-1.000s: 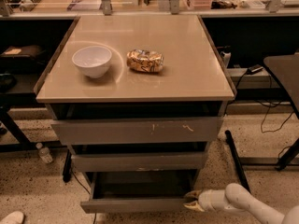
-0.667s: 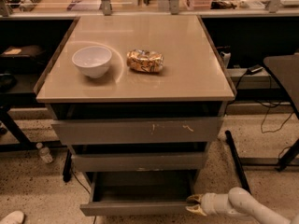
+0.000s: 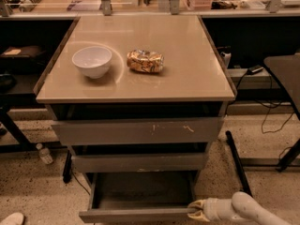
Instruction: Open bottom drawer
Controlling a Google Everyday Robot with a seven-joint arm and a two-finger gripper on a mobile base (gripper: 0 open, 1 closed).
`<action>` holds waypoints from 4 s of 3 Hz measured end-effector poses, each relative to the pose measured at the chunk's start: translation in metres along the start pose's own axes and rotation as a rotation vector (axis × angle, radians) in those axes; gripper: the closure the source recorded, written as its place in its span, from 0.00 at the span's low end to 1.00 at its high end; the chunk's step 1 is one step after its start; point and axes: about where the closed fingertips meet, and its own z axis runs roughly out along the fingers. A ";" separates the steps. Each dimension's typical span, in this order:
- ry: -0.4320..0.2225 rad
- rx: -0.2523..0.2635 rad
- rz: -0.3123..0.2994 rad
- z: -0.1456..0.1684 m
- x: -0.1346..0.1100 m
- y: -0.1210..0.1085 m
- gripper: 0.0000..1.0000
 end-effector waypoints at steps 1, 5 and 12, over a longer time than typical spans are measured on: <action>0.000 -0.001 0.000 -0.001 -0.001 0.001 1.00; -0.025 -0.030 0.008 -0.008 0.012 0.030 0.61; -0.025 -0.054 0.012 -0.015 0.011 0.049 0.12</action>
Offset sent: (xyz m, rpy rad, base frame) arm -0.2677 -0.0793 -0.0074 0.0961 0.1068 0.1152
